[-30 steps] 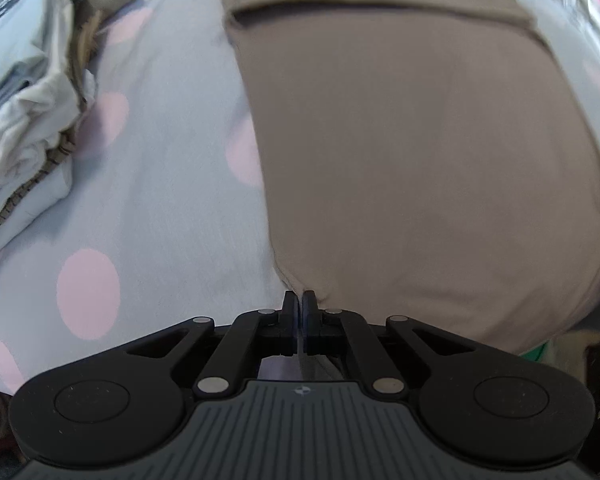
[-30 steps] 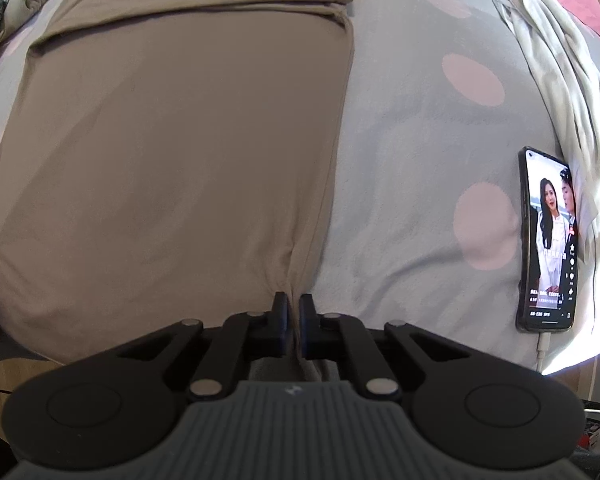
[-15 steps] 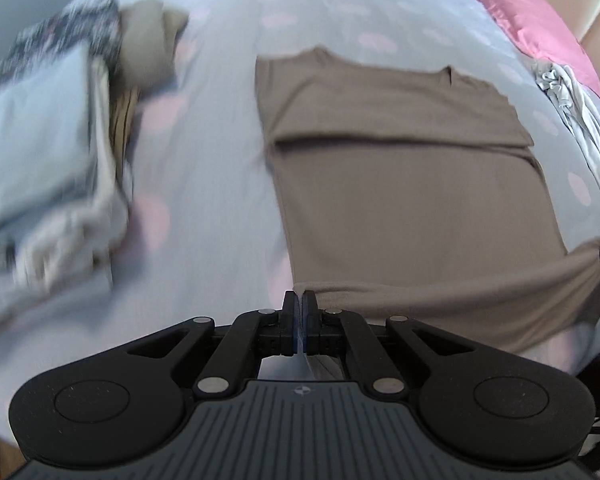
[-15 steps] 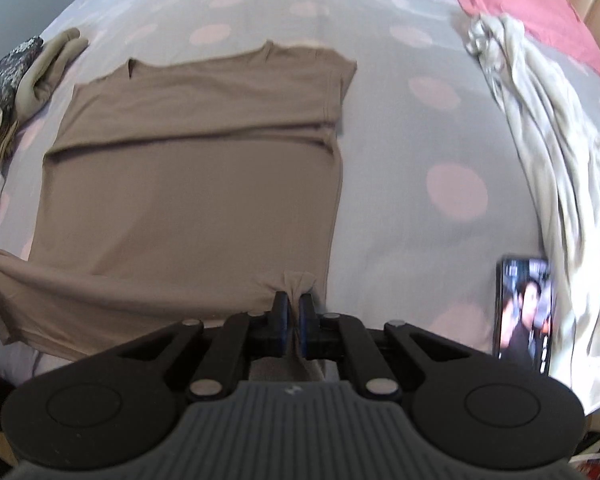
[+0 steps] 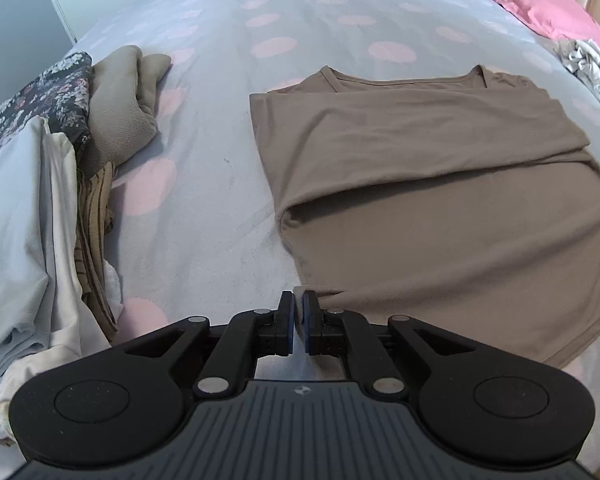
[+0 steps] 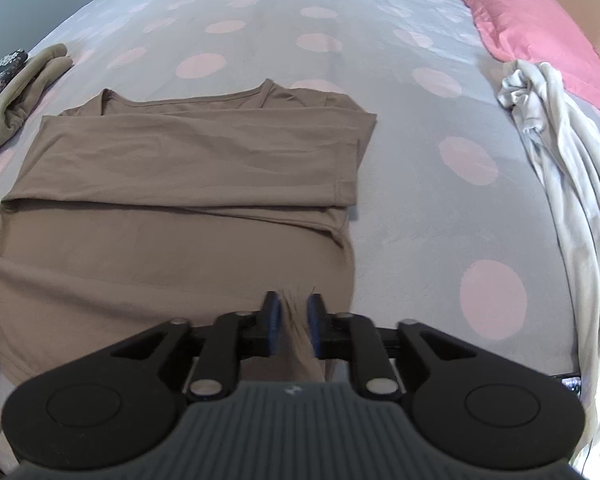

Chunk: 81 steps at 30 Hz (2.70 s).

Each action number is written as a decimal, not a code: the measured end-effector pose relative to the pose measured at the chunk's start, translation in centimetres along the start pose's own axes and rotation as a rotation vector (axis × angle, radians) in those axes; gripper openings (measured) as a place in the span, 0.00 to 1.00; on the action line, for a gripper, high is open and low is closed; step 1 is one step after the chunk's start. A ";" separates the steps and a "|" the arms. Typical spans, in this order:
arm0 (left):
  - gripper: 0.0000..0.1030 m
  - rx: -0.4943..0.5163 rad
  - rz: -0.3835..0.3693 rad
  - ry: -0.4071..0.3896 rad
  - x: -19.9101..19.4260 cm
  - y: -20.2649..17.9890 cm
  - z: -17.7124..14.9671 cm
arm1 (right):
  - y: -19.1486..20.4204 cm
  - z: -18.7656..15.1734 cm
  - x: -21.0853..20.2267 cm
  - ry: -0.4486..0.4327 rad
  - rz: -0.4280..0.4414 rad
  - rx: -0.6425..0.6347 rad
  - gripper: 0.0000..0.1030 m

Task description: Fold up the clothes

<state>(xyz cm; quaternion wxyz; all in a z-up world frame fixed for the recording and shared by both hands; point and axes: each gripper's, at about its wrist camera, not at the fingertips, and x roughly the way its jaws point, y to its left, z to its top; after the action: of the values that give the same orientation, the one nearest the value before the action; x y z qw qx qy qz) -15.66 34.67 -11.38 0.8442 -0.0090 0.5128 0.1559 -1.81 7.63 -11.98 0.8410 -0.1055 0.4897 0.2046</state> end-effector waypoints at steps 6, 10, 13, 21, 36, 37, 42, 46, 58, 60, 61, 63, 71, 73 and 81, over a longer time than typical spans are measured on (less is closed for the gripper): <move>0.20 0.131 0.100 -0.070 -1.4 -1.0 -1.3 | -0.2 -1.6 -0.9 -0.087 0.005 -0.060 0.42; 0.21 0.234 0.059 -0.131 -3.1 -3.0 -2.7 | 1.5 -3.6 -1.6 -0.116 0.071 -0.193 0.58; 0.22 0.312 0.003 -0.158 -4.0 -5.2 -4.1 | 2.8 -5.1 -2.4 -0.100 0.159 -0.261 0.71; 0.26 0.642 -0.101 -0.165 -4.6 -10.6 -8.8 | 6.2 -9.5 -2.9 -0.057 0.218 -0.482 0.79; 0.43 0.934 0.078 -0.192 -3.6 -11.5 -14.1 | 7.2 -15.6 -3.1 -0.098 -0.032 -0.914 0.79; 0.45 0.951 0.101 -0.199 -3.4 -11.5 -14.2 | 7.2 -15.7 -3.1 -0.098 -0.035 -0.919 0.79; 0.45 1.055 0.250 -0.219 -2.1 -11.9 -14.9 | 6.9 -16.3 -3.2 -0.111 -0.074 -0.960 0.79; 0.36 1.128 0.329 -0.224 -0.8 -12.4 -15.9 | 7.2 -16.7 -3.0 -0.144 -0.104 -1.026 0.79; 0.30 1.152 0.382 -0.263 1.0 -13.1 -16.0 | 7.8 -18.7 -0.9 -0.277 -0.322 -1.246 0.77; 0.30 1.140 0.389 -0.266 1.0 -13.1 -15.8 | 8.0 -18.8 -0.4 -0.309 -0.359 -1.273 0.74; 0.28 1.136 0.397 -0.271 1.1 -13.2 -15.7 | 8.1 -18.9 -0.1 -0.321 -0.379 -1.289 0.64; 0.23 1.130 0.404 -0.272 1.2 -13.3 -15.6 | 8.5 -19.2 0.7 -0.339 -0.425 -1.325 0.44; 0.02 1.112 0.383 -0.255 -0.1 -13.2 -16.2 | 8.4 -20.0 0.3 -0.364 -0.488 -1.381 0.07; 0.02 1.083 0.362 -0.253 -1.0 -13.1 -15.9 | 8.5 -19.6 -1.1 -0.377 -0.490 -1.359 0.06; 0.01 0.932 0.287 -0.289 -7.5 -11.8 -12.8 | 8.2 -16.5 -7.6 -0.406 -0.450 -1.182 0.05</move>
<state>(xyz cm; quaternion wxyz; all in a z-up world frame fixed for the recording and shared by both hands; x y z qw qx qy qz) -26.61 19.28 -12.66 0.7910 0.4607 0.4018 0.0248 -21.72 6.91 -13.44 0.7393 -0.6080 0.0927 0.2741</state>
